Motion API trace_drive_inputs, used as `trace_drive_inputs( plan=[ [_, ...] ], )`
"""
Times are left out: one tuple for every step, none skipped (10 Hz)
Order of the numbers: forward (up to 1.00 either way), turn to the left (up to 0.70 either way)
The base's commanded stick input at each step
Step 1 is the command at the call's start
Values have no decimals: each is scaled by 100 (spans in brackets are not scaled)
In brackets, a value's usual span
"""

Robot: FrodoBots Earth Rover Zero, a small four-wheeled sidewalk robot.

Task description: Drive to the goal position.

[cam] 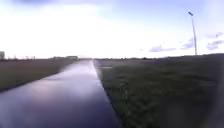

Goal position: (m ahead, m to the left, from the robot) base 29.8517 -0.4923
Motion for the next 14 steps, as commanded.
trace_drive_inputs(
  plan=[
    [45,0],
    [45,0],
    [45,0],
    [45,0],
    [45,0],
    [45,0],
    [45,0],
    [45,0],
    [45,0],
    [45,0],
    [45,0],
    [45,0],
    [45,0],
    [45,0]
  ],
)
